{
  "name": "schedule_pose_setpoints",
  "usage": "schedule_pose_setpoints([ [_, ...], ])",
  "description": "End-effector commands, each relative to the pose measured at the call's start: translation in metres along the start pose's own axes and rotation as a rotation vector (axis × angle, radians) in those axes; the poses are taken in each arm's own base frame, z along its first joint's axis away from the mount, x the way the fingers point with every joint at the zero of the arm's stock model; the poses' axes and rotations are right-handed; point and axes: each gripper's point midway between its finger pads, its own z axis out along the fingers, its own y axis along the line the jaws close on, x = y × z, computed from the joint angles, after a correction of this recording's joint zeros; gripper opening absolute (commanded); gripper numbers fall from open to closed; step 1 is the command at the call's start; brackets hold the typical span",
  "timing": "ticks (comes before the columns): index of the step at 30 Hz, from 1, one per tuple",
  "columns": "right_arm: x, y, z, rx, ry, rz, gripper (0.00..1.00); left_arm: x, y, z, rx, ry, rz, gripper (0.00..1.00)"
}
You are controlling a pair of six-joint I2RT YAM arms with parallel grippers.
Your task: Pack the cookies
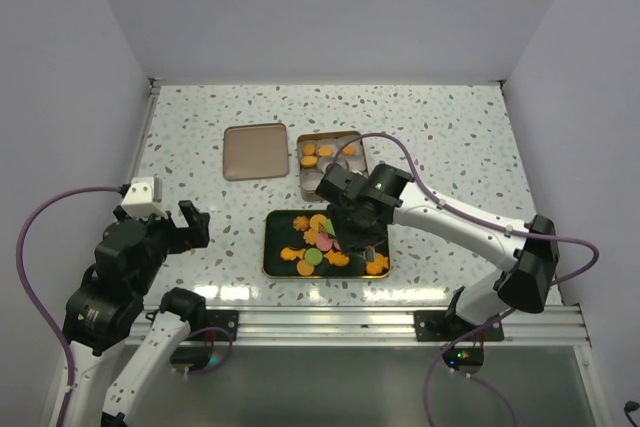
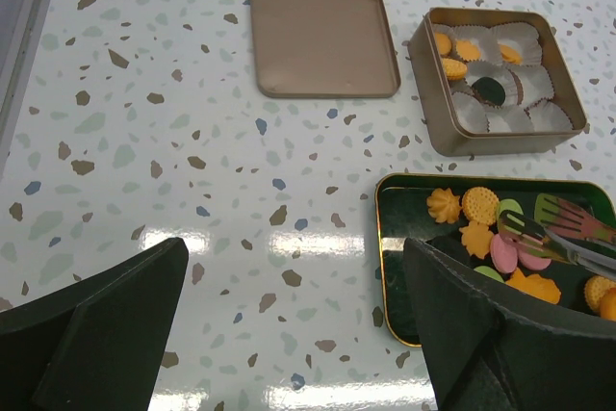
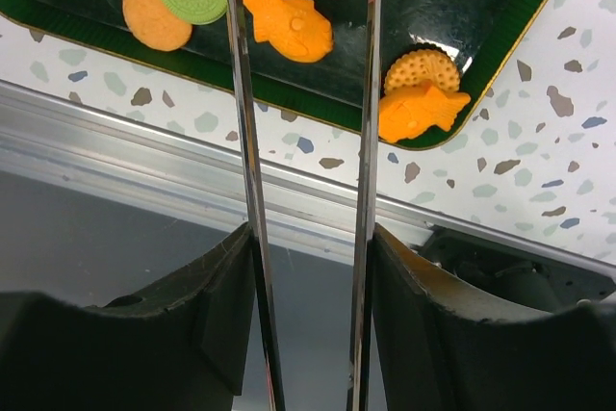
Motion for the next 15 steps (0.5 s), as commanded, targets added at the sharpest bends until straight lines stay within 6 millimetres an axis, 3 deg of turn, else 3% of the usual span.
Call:
schedule_pose_setpoints([
  [1,-0.015,0.006,-0.003,0.003,-0.044,-0.029,0.50,-0.011,-0.003,0.001,0.016,-0.054,0.012,1.00],
  [9,-0.025,0.004,0.009,0.074,-0.034,-0.047,0.51,-0.010,-0.002,0.002,0.011,-0.048,0.013,1.00],
  [15,-0.022,0.007,0.017,0.069,-0.009,-0.053,0.51,-0.009,-0.003,0.005,0.009,-0.035,0.014,1.00],
])
